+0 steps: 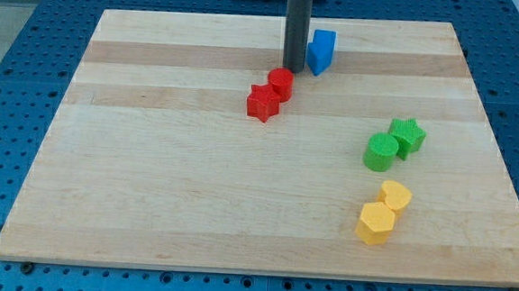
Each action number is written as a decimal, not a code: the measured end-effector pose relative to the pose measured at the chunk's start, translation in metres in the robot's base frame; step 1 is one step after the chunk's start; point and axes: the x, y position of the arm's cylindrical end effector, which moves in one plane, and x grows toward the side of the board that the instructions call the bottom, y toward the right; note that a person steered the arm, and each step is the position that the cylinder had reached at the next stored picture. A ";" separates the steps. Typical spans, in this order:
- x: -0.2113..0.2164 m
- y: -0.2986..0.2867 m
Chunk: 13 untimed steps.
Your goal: Move the red blocks towards the center left
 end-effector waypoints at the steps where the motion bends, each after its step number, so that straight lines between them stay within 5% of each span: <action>1: 0.017 -0.022; 4: 0.032 -0.031; 8: 0.057 0.025; 13: 0.057 -0.051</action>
